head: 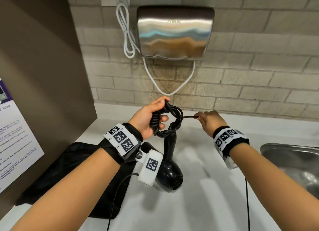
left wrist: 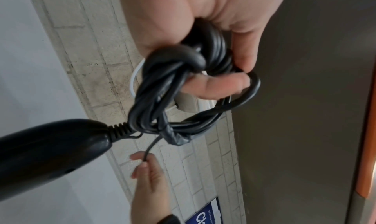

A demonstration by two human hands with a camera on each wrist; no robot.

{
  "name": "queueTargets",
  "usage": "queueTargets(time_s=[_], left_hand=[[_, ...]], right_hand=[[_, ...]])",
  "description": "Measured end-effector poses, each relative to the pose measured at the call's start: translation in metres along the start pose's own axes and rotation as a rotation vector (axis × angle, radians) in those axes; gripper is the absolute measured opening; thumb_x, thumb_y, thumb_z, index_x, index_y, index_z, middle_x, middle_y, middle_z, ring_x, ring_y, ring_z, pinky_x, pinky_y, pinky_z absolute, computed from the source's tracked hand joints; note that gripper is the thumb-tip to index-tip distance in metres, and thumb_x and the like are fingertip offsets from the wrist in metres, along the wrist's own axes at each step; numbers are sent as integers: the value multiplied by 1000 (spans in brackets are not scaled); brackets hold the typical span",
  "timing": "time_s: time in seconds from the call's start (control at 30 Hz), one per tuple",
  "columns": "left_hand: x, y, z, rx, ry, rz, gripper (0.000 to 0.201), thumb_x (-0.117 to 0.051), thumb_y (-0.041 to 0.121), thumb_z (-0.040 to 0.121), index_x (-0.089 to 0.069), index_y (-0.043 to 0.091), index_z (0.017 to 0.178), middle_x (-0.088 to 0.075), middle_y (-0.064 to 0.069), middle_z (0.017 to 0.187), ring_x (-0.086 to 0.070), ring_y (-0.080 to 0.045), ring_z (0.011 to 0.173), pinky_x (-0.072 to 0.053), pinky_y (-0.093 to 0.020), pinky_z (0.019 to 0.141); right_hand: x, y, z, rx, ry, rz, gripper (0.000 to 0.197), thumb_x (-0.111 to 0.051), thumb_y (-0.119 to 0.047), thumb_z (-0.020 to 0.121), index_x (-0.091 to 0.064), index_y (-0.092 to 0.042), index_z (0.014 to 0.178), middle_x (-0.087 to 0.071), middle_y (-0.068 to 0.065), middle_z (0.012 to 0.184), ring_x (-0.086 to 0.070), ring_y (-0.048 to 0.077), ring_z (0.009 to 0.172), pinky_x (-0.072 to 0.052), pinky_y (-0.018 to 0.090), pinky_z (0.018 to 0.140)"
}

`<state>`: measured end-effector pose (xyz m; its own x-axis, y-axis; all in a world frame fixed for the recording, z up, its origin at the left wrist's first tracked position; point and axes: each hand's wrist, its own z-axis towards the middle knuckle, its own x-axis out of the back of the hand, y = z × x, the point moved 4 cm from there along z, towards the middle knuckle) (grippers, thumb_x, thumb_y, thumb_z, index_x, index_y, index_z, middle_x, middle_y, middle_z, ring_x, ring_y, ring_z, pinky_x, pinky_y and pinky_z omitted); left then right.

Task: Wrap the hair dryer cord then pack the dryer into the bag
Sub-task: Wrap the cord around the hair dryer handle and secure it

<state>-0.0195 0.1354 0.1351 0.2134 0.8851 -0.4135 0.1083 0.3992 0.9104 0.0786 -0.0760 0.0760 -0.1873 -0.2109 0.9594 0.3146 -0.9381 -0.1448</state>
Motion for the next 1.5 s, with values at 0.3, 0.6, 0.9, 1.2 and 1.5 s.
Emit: queueTargets(time_s=[0.3,0.6,0.9,1.2,1.5], left_hand=[[-14,0,7,-35,-4,70,22,-39,15,97,-58,22,87,-46,6,71,-28,-2,35,-21,-12,34],[-12,-4,-1,-1,2,66,15,-45,23,94,-57,22,85,-55,13,55,-28,-2,33,-20,-13,36],[-11,-10,-1,-10,128,188,14,-57,10,88,-65,19,95,-59,6,75,-30,-4,36,-31,-15,39],[-14,-15,-1,125,17,346,10,-53,15,90,-62,13,87,-59,2,84,-32,-4,34,-49,-23,45],[-16,-8,0,84,36,307,12,-54,23,91,-64,24,98,-54,9,87,-31,-3,35,-42,-20,41]], right_hand=[[-2,-66,-20,169,-190,631,35,-42,7,86,-50,-27,83,-52,-12,72,-51,0,67,-41,16,76],[38,-55,-6,184,-51,664,19,-47,-6,93,-65,-6,88,-62,-7,80,-56,4,80,-40,22,80],[98,-39,-1,96,365,473,18,-51,-16,91,-66,-7,97,-62,6,93,-56,22,89,-43,32,81],[143,-69,-24,178,588,372,32,-44,-31,82,-67,-10,91,-47,-5,79,-54,24,82,-41,36,75],[154,-77,-40,244,621,514,18,-54,-22,83,-68,-10,85,-49,-10,70,-46,5,67,-35,13,64]])
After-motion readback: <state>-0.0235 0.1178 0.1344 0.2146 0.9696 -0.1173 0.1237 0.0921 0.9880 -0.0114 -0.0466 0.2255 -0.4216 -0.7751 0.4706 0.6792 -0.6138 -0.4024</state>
